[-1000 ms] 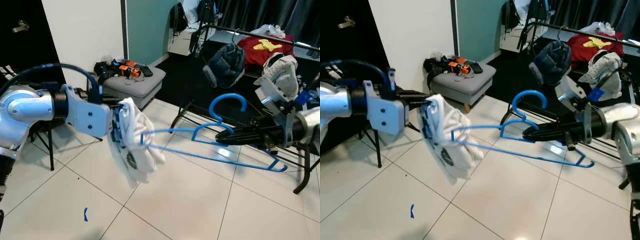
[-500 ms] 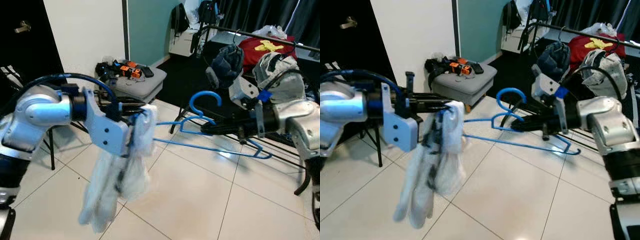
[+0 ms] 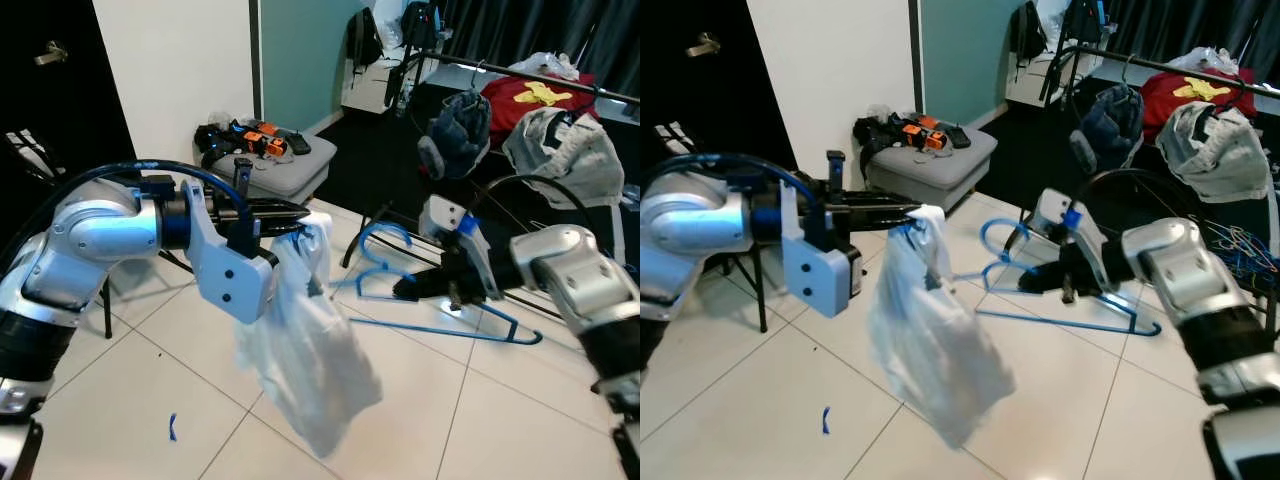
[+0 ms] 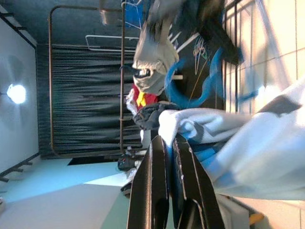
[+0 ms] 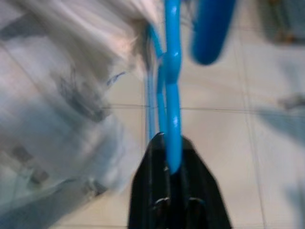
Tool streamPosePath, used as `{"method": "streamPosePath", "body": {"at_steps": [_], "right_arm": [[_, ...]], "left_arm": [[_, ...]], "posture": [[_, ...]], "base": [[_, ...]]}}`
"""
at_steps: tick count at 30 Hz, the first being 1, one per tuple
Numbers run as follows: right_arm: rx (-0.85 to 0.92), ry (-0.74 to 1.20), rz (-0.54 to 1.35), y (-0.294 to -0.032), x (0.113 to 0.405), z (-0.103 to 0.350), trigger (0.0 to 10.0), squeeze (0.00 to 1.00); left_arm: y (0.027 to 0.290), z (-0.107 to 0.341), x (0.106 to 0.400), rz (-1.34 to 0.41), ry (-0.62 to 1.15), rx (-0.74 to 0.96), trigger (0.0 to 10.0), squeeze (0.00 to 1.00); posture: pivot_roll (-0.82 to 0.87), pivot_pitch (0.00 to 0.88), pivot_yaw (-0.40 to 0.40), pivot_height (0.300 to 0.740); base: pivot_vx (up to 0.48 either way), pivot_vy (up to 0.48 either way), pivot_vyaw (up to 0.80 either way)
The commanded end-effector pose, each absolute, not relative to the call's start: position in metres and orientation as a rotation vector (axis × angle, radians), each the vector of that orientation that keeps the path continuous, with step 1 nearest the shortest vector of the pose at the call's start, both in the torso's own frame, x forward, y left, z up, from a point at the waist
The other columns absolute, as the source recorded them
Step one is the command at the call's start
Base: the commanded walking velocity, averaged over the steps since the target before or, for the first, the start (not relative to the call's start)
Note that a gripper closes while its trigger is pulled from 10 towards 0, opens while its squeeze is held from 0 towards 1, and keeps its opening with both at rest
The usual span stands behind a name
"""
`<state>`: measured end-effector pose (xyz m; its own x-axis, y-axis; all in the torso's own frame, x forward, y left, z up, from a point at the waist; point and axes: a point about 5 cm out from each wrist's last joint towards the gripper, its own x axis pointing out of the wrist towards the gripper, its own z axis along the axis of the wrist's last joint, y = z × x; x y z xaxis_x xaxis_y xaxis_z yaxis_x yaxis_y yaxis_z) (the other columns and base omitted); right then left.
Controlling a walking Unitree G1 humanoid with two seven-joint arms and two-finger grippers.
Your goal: Hang hanger
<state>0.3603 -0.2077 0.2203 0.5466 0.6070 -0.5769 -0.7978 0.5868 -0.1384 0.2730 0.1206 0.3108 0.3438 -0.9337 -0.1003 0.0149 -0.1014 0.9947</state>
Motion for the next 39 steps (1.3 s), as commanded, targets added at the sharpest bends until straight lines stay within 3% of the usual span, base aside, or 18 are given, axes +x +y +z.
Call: {"method": "streamPosePath", "body": {"at_steps": [1,3,5,7,10,12,17,21,22,23,39], "right_arm": [[-0.398,0.526,0.711,-0.219,0.367,0.221,10.0,0.00],[-0.356,0.508,0.614,-0.223,0.374,0.223,10.0,0.00],[-0.228,0.370,0.444,-0.226,0.387,0.235,10.0,0.00],[-0.124,0.273,0.408,-0.221,0.392,0.245,10.0,0.00],[0.105,0.115,0.442,-0.195,0.398,0.261,10.0,0.00],[0.105,0.115,0.442,-0.195,0.398,0.261,10.0,0.00],[0.331,0.044,0.530,-0.157,0.403,0.274,10.0,0.00],[0.375,0.030,0.549,-0.147,0.405,0.279,10.0,0.00],[0.393,0.016,0.556,-0.141,0.405,0.283,10.0,0.00],[0.405,-0.006,0.572,-0.135,0.405,0.287,10.0,0.00],[0.371,-0.150,0.660,-0.126,0.397,0.307,10.0,0.00]], "left_arm": [[0.113,0.313,0.268,-1.010,-0.946,1.415,10.0,0.00],[0.109,0.310,0.266,-1.024,-0.947,1.398,10.0,0.00],[0.100,0.300,0.262,-1.059,-0.932,1.340,10.0,0.00],[0.094,0.293,0.260,-1.081,-0.920,1.303,10.0,0.00],[0.076,0.276,0.256,-1.129,-0.900,1.214,10.0,0.00],[0.076,0.276,0.256,-1.129,-0.900,1.214,10.0,0.00],[0.044,0.258,0.264,-1.125,-0.859,1.098,10.0,0.00],[0.033,0.256,0.268,-1.103,-0.847,1.052,10.0,0.00],[0.029,0.256,0.271,-1.084,-0.833,1.025,10.0,0.18],[0.026,0.255,0.274,-1.073,-0.809,1.006,10.0,1.00],[0.048,0.244,0.280,-0.970,-0.669,1.028,10.0,1.00]], "posture": [[-0.05,0.000,-0.066,0.740],[-0.05,0.000,-0.064,0.740],[-0.05,0.000,-0.064,0.740],[-0.05,0.000,-0.062,0.740],[-0.05,0.000,-0.058,0.740],[-0.05,0.000,-0.058,0.740],[-0.05,0.000,-0.050,0.740],[-0.05,0.000,-0.051,0.740],[-0.06,0.000,-0.053,0.740],[-0.05,0.000,-0.052,0.740],[-0.05,0.000,-0.048,0.740]], "base": [[0.000,0.000,0.00],[0.000,0.000,0.00],[0.000,0.000,0.00],[0.000,0.000,0.00],[0.000,0.000,0.00],[0.000,0.000,0.00],[0.000,0.000,0.00],[0.000,0.000,0.00],[0.000,0.000,0.00],[0.000,0.000,0.00],[0.000,0.000,0.00]]}}
